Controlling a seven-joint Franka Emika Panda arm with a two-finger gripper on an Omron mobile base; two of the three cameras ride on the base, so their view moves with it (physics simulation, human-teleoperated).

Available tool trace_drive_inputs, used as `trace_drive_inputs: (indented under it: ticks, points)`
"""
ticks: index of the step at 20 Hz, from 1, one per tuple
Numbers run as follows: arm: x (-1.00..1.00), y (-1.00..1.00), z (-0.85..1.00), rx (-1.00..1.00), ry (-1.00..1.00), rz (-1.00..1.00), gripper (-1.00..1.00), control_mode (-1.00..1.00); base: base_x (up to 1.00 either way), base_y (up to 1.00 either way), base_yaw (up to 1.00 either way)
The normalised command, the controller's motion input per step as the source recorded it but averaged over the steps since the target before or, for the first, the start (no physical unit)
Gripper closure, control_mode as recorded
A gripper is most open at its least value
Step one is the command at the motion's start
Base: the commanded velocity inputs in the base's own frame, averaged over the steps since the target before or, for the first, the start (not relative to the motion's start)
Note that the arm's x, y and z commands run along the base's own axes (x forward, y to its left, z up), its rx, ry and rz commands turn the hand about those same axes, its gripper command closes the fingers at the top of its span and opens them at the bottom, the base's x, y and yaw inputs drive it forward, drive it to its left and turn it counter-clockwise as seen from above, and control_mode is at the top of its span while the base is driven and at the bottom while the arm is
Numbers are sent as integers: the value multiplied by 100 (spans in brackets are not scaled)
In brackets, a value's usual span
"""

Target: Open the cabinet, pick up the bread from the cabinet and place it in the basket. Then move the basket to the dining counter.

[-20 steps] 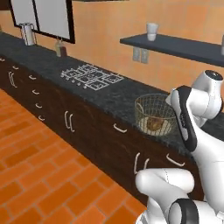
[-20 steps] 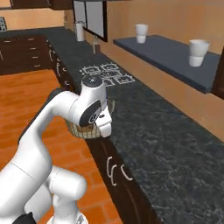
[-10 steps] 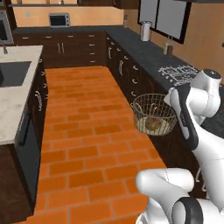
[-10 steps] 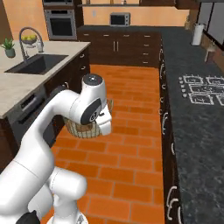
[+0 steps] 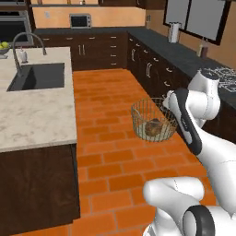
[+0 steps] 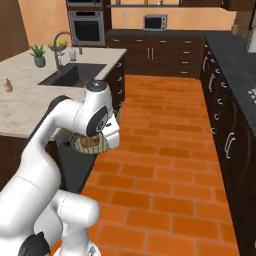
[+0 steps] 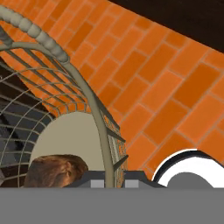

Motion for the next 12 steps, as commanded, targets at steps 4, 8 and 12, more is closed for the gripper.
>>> trace_drive_inputs:
  ticks: [4, 8, 12]
  points:
    - [0, 0, 0, 0, 0, 0, 100, 100, 1, 100, -2]
    - [0, 0, 0, 0, 0, 0, 100, 100, 9, 100, -1]
    - [0, 0, 0, 0, 0, 0, 100, 100, 10, 100, 0]
